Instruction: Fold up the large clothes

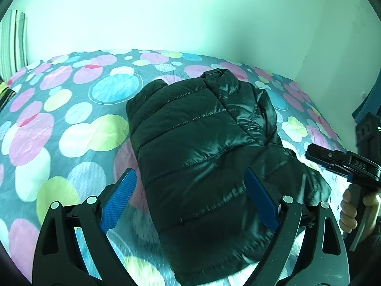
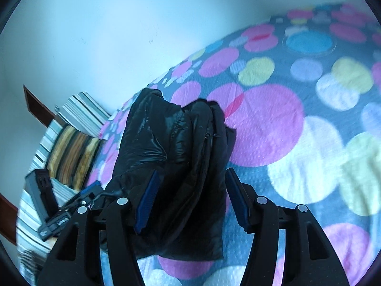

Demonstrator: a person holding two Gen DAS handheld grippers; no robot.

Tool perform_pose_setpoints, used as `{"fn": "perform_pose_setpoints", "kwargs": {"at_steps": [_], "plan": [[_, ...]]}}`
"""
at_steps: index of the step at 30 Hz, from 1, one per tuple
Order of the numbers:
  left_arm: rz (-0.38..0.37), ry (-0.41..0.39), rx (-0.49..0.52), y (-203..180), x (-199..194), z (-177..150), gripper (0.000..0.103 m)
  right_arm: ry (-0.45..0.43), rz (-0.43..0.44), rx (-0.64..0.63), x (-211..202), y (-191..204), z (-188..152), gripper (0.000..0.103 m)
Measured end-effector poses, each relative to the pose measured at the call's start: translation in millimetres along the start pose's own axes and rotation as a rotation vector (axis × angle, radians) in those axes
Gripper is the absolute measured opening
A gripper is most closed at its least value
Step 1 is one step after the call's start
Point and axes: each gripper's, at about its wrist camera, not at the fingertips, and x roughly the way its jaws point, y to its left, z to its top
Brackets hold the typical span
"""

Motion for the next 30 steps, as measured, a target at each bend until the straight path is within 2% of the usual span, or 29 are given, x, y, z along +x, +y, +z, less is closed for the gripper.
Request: {"fn": "perform_pose_setpoints", "kwargs": {"at_steps": [4,7,10,14,15,24,30], "plan": [[0.064,-0.027,0.003,-12,-23,-7,0.092,-0.055,-0.084,-0.063,-25,20,-6,0.058],[0.11,-0.043,0.001,-21,-37,-13,0.092,-0.095,-0.143,-0.091,-43,33,-12,0.067],[0.136,-0.069,-0.017,-28,-51,-19,0.092,-0.132,-0.215,-0.152,-60,49,-20,0.068],[0.168,-0.093,-0.034,-38,-67,-27,0.094,-0.172,-0.298,-0.232,-72,67,-30,0.075],[0.181,-0.099,-0.034,-41,-70,-29,0.097,-0.179,-0.309,-0.25,-75,72,-33,0.075],[0.264,-0.146,-0.025,-57,-92,-43,0.097,-0.216,-0.379,-0.321,-86,90,-54,0.077],[0.303,-0.157,-0.042,-62,-99,-52,0.097,-0.224,-0.385,-0.315,-92,92,-62,0.077]]}}
